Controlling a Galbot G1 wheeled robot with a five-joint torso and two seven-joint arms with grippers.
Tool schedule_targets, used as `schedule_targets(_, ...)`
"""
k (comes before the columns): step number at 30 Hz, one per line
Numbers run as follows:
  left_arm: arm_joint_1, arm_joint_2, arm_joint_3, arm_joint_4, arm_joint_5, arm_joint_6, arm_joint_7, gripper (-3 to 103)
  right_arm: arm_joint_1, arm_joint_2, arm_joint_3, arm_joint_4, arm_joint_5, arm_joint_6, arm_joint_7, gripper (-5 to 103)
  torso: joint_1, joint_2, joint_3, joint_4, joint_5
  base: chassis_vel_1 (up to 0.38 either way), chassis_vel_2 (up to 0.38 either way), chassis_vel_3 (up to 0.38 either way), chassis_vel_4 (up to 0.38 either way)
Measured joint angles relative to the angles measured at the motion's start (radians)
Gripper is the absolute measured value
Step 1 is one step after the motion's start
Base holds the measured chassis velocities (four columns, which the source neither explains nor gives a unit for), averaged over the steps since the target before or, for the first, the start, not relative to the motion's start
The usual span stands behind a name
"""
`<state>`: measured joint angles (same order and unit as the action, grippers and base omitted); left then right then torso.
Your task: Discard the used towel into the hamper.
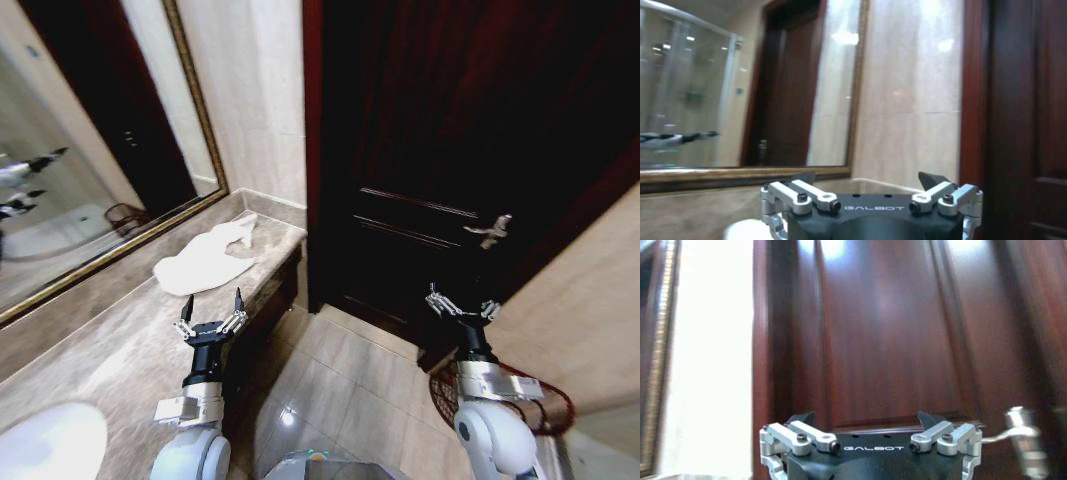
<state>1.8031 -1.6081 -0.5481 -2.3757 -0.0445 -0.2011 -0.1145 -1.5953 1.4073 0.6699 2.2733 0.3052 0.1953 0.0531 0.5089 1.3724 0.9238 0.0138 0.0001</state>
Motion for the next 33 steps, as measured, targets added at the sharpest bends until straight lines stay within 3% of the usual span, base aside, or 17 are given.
schedule_targets(20, -0.009, 0.000, -0.017, 0.008, 0.017, 0.010, -0.036, 98, 0.017, -0.010, -0.005, 0.000, 0.053, -0.012, -0.011, 100, 0.000, 0.000, 0.000, 0.0000, 0.0000, 0.047, 0.041, 0.043, 0.039)
schedule_targets(21, -0.009, 0.000, -0.017, 0.007, 0.026, 0.021, -0.038, 95, 0.018, -0.011, -0.004, -0.002, 0.053, -0.012, -0.012, 100, 0.000, 0.000, 0.000, 0.0001, -0.0001, 0.000, 0.000, 0.000, 0.000)
schedule_targets(27, -0.008, 0.000, -0.017, 0.007, 0.024, 0.098, -0.072, 100, 0.018, -0.012, -0.003, -0.009, 0.047, -0.019, -0.015, 100, 0.000, 0.000, 0.000, 0.0001, -0.0001, 0.000, 0.000, 0.000, 0.000)
schedule_targets(30, -0.025, 0.000, -0.039, 0.017, -0.047, 0.172, -0.079, 100, 0.017, -0.009, -0.005, -0.017, 0.037, -0.019, -0.017, 100, 0.000, 0.000, 0.000, 0.0001, -0.0001, 0.000, 0.000, 0.000, 0.000)
schedule_targets(33, -0.038, 0.001, -0.058, 0.023, -0.084, 0.203, -0.079, 100, 0.017, -0.009, -0.006, -0.023, 0.034, -0.019, -0.019, 100, 0.000, 0.000, 0.000, 0.0001, -0.0001, 0.000, 0.000, 0.000, 0.000)
